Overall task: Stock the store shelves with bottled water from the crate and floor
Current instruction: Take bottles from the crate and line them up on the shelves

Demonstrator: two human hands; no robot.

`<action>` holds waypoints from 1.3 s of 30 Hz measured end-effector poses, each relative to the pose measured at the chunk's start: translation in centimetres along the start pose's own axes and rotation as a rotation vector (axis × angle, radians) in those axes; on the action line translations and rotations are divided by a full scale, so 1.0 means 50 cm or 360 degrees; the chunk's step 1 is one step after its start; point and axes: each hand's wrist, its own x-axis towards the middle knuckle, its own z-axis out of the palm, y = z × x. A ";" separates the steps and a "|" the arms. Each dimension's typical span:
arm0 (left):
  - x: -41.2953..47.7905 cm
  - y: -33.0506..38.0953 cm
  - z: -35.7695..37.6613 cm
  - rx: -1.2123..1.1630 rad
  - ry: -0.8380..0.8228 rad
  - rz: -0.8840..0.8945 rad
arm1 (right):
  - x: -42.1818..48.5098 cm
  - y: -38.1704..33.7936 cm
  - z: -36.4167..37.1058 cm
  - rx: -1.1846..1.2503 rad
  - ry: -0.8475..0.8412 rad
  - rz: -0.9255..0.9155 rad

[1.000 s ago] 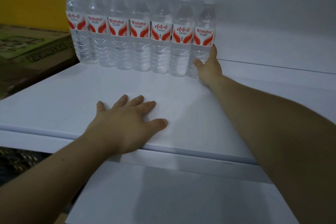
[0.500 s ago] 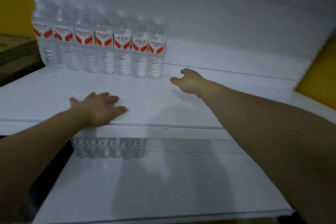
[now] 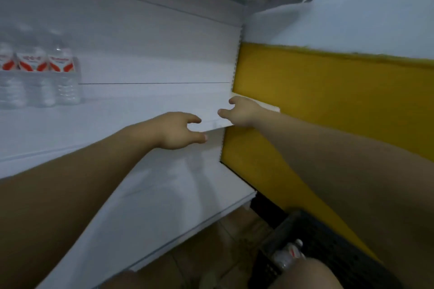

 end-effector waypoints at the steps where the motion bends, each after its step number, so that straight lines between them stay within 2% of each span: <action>1: 0.003 0.037 0.017 -0.0010 -0.0037 0.0065 | -0.034 0.039 -0.014 -0.0014 0.0018 0.0078; 10: -0.006 0.268 0.194 -0.0127 -0.0391 0.0508 | -0.291 0.316 -0.093 -0.0004 0.0049 0.0811; 17: -0.009 0.365 0.304 -0.0068 -0.0719 0.0698 | -0.429 0.441 -0.073 0.0086 0.0012 0.1089; 24: 0.046 0.433 0.471 -0.0064 -0.1050 0.0662 | -0.473 0.584 -0.031 0.0232 -0.0032 0.1257; 29: 0.091 0.422 0.614 -0.0064 -0.1387 0.0516 | -0.471 0.710 0.066 0.0359 -0.0199 0.1426; 35: 0.161 0.399 0.781 -0.0038 -0.1452 0.0413 | -0.446 0.842 0.229 0.0433 -0.0478 0.1596; 39: 0.211 0.382 0.909 -0.0028 -0.1527 0.0347 | -0.425 0.927 0.343 0.0624 -0.0620 0.1679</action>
